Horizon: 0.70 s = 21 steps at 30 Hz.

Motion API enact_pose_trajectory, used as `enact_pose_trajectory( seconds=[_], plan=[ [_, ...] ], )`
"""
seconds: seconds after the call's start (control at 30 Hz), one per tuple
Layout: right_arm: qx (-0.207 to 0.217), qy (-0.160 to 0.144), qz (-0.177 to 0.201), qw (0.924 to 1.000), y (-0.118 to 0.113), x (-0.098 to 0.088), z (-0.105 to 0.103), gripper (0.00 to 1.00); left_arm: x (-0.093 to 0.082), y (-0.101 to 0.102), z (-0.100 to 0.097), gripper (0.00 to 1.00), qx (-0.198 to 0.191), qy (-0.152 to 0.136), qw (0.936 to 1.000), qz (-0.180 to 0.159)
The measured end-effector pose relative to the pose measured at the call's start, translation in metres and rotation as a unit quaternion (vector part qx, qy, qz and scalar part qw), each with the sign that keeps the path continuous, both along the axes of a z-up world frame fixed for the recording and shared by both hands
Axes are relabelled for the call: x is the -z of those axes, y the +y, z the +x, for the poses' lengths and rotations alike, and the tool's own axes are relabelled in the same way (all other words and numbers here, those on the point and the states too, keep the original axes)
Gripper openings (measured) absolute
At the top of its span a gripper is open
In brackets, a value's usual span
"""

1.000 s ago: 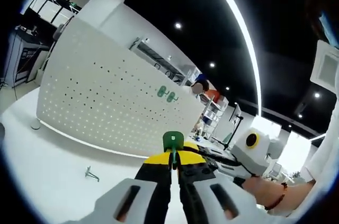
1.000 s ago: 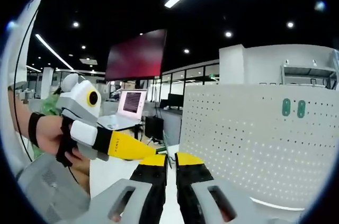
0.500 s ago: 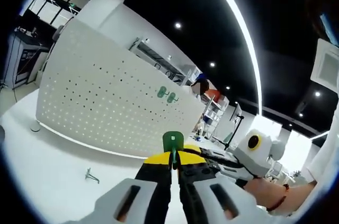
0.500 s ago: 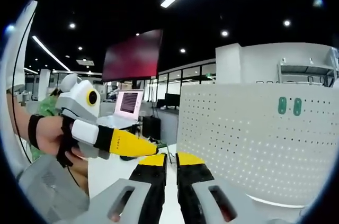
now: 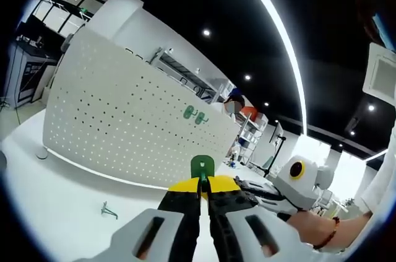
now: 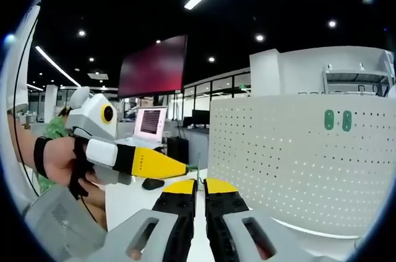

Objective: Insert the hook assembly into the mounting plate slot until the hook locks in place.

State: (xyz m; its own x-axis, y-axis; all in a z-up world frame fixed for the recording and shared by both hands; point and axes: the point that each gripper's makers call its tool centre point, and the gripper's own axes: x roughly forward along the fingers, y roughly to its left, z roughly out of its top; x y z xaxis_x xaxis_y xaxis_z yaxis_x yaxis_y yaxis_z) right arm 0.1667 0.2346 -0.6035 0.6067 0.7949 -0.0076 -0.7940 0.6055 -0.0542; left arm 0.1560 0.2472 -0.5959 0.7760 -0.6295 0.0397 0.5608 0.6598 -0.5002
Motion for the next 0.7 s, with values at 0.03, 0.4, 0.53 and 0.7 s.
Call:
enact_pose_trajectory(
  seconds=[0.03, 0.4, 0.53, 0.7],
  plan=[
    [0.001, 0.0, 0.001, 1.0, 0.0, 0.0, 0.0, 0.05, 0.0, 0.0, 0.001, 0.02, -0.001, -0.001, 1.0, 0.001],
    [0.025, 0.007, -0.01, 0.9996, -0.017, 0.004, 0.0, 0.11, -0.004, -0.003, 0.008, 0.02, -0.009, -0.012, 0.9999, 0.007],
    [0.033, 0.014, -0.017, 0.9992, -0.023, 0.009, -0.001, 0.15, -0.006, -0.007, 0.009, 0.02, -0.009, -0.021, 0.9996, 0.02],
    [0.041, 0.019, -0.02, 0.9988, -0.032, 0.012, -0.005, 0.2, -0.012, -0.007, 0.013, 0.03, -0.027, -0.033, 0.9985, 0.034]
  ],
)
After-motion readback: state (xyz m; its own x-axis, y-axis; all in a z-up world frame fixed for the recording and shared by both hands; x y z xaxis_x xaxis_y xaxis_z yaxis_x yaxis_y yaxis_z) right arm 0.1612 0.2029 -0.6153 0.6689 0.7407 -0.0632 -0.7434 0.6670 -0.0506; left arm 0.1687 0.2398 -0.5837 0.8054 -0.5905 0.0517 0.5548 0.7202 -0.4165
